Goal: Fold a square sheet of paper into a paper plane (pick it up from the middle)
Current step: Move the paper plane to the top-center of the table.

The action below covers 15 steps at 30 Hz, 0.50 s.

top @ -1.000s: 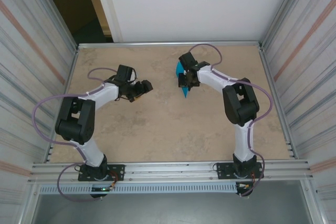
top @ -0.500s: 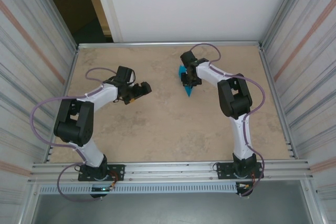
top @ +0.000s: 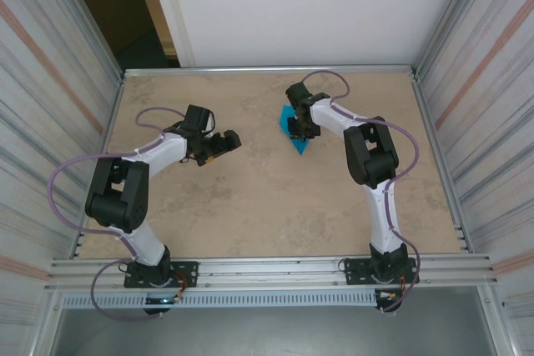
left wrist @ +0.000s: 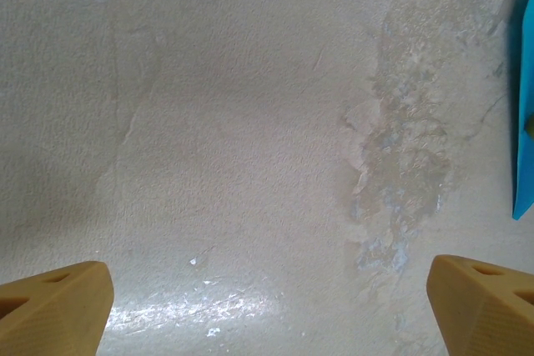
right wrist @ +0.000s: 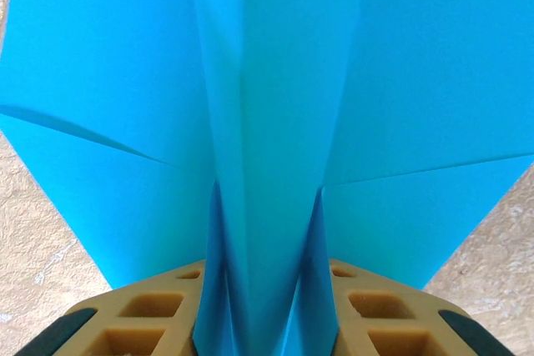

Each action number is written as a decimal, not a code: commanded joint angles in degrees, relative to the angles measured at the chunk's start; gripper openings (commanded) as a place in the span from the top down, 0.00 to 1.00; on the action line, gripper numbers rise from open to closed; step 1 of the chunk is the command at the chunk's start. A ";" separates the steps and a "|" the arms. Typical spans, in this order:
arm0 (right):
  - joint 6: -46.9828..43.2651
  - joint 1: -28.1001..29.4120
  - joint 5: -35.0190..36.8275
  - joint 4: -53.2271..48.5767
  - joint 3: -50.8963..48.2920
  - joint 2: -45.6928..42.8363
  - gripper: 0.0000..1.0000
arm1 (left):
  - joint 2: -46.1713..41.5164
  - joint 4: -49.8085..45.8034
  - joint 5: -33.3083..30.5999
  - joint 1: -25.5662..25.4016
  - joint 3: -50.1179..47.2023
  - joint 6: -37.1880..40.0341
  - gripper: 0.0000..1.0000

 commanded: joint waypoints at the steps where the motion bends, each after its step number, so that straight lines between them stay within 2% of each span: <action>1: 0.38 -0.17 1.12 -1.74 1.45 3.32 0.67 | -2.07 -1.31 -0.64 0.19 -0.41 0.94 0.03; 15: -0.35 -0.44 4.21 -4.00 6.38 7.48 0.58 | -2.68 -1.46 -0.73 0.22 0.08 0.90 0.02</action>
